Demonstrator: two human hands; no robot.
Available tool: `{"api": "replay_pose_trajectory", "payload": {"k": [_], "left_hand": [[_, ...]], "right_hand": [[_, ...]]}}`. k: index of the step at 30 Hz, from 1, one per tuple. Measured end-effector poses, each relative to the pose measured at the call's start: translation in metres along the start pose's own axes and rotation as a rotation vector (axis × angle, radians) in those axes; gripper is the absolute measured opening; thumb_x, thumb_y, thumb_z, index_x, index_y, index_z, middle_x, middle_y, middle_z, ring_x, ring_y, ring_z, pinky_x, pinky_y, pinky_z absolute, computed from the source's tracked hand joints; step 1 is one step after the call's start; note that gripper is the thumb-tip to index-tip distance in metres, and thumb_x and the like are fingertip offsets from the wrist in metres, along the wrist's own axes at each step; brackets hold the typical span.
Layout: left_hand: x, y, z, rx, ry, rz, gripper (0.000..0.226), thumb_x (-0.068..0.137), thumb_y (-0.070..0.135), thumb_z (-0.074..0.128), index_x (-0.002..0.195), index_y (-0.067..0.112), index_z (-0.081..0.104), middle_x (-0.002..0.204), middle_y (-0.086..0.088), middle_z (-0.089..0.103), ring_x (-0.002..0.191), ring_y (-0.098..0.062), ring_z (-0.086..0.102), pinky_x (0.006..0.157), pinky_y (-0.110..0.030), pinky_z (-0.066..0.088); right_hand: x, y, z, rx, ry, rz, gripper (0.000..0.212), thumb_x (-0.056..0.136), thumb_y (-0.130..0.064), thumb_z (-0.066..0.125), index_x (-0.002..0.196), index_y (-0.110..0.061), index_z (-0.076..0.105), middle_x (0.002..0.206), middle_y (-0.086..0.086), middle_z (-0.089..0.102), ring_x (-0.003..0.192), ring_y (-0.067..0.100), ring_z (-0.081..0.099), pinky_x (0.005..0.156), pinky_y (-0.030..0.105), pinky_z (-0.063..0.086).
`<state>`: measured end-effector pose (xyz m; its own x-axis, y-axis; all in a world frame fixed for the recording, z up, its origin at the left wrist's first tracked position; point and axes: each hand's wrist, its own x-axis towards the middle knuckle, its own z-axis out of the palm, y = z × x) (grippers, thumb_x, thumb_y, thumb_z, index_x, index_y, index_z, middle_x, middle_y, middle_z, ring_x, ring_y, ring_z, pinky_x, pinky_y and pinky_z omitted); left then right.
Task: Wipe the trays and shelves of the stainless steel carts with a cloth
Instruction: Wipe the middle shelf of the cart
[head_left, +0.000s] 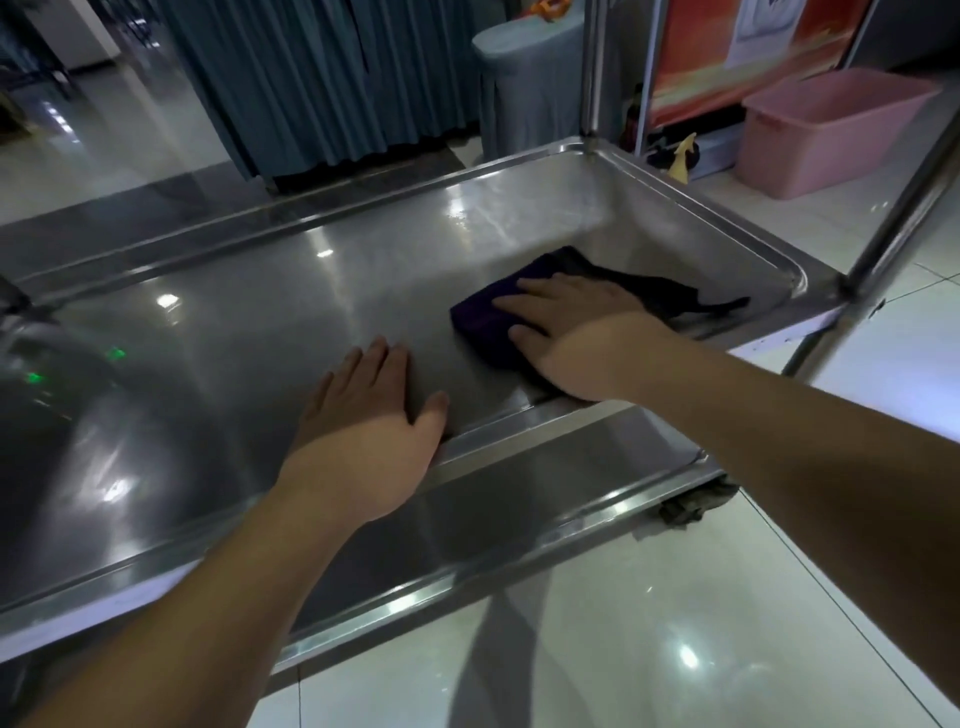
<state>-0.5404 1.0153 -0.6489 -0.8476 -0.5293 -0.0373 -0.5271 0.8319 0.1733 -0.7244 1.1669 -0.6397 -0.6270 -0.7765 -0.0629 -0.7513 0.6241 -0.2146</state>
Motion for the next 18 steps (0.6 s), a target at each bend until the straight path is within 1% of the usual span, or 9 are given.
{"api": "replay_pose_trajectory", "payload": {"k": [2, 4, 6, 8, 10, 12, 14, 16, 18], "left_hand": [[0.001, -0.001, 0.000, 0.005, -0.001, -0.001, 0.073, 0.101, 0.062, 0.028, 0.164, 0.029, 0.012, 0.173, 0.008, 0.004, 0.158, -0.012, 0.001, 0.127, -0.036, 0.004], [0.001, -0.002, 0.000, 0.002, -0.007, -0.001, 0.075, 0.099, 0.064, 0.028, 0.164, 0.030, 0.012, 0.172, 0.010, 0.005, 0.158, -0.011, 0.002, 0.127, -0.036, 0.004], [0.002, -0.003, 0.001, -0.001, 0.003, 0.001, 0.076, 0.098, 0.065, 0.029, 0.164, 0.030, 0.014, 0.172, 0.010, 0.006, 0.158, -0.012, 0.003, 0.128, -0.035, 0.005], [0.001, -0.003, 0.001, -0.006, 0.014, -0.001, 0.076, 0.098, 0.064, 0.030, 0.164, 0.030, 0.015, 0.172, 0.010, 0.007, 0.158, -0.011, 0.004, 0.128, -0.035, 0.005], [0.001, -0.004, 0.002, -0.002, 0.016, -0.001, 0.075, 0.099, 0.064, 0.031, 0.164, 0.031, 0.014, 0.172, 0.010, 0.006, 0.158, -0.011, 0.003, 0.128, -0.035, 0.005], [0.001, -0.003, 0.001, 0.003, 0.004, 0.001, 0.075, 0.099, 0.064, 0.029, 0.164, 0.030, 0.013, 0.172, 0.010, 0.005, 0.158, -0.011, 0.003, 0.128, -0.036, 0.006], [0.001, -0.003, 0.000, 0.016, -0.001, 0.005, 0.076, 0.098, 0.064, 0.028, 0.164, 0.030, 0.011, 0.172, 0.010, 0.005, 0.158, -0.011, 0.002, 0.128, -0.036, 0.006], [0.000, -0.003, -0.001, 0.026, 0.002, 0.004, 0.075, 0.099, 0.064, 0.027, 0.164, 0.030, 0.010, 0.172, 0.011, 0.004, 0.158, -0.010, 0.002, 0.128, -0.035, 0.005], [-0.001, -0.002, -0.003, 0.040, -0.005, 0.005, 0.074, 0.100, 0.063, 0.026, 0.164, 0.030, 0.008, 0.172, 0.012, 0.003, 0.158, -0.008, 0.001, 0.128, -0.033, 0.004]], "right_hand": [[0.004, 0.002, 0.000, 0.028, -0.015, -0.053, 0.053, 0.107, -0.055, 0.023, 0.159, -0.046, 0.024, 0.170, -0.015, 0.017, 0.158, 0.018, 0.013, 0.128, 0.045, 0.011], [0.008, 0.017, -0.004, 0.028, -0.014, -0.026, 0.053, 0.108, -0.055, 0.022, 0.159, -0.046, 0.024, 0.170, -0.014, 0.018, 0.158, 0.018, 0.013, 0.128, 0.044, 0.011], [0.015, 0.043, -0.010, -0.012, 0.038, 0.082, 0.053, 0.108, -0.052, 0.021, 0.160, -0.042, 0.027, 0.170, -0.010, 0.021, 0.157, 0.022, 0.018, 0.127, 0.046, 0.014], [0.020, 0.075, -0.020, -0.048, 0.085, 0.213, 0.053, 0.109, -0.049, 0.021, 0.160, -0.037, 0.029, 0.170, -0.007, 0.024, 0.155, 0.025, 0.021, 0.126, 0.051, 0.015], [0.024, 0.103, -0.029, -0.038, 0.100, 0.354, 0.054, 0.109, -0.048, 0.021, 0.161, -0.036, 0.027, 0.170, -0.006, 0.022, 0.157, 0.028, 0.016, 0.125, 0.058, 0.008], [0.033, 0.120, -0.033, -0.020, 0.094, 0.454, 0.054, 0.108, -0.047, 0.022, 0.161, -0.037, 0.024, 0.171, -0.003, 0.019, 0.158, 0.034, 0.007, 0.124, 0.062, 0.002], [0.045, 0.123, -0.035, -0.018, 0.104, 0.466, 0.053, 0.108, -0.045, 0.024, 0.159, -0.034, 0.026, 0.168, 0.002, 0.022, 0.157, 0.041, 0.005, 0.124, 0.063, 0.003], [0.061, 0.123, -0.034, -0.023, 0.099, 0.429, 0.055, 0.104, -0.046, 0.022, 0.156, -0.029, 0.032, 0.165, 0.005, 0.027, 0.156, 0.043, 0.009, 0.123, 0.065, 0.006], [0.078, 0.118, -0.038, -0.030, 0.052, 0.378, 0.061, 0.100, -0.049, 0.021, 0.155, -0.026, 0.036, 0.165, 0.007, 0.029, 0.154, 0.043, 0.016, 0.121, 0.067, 0.011]]}}
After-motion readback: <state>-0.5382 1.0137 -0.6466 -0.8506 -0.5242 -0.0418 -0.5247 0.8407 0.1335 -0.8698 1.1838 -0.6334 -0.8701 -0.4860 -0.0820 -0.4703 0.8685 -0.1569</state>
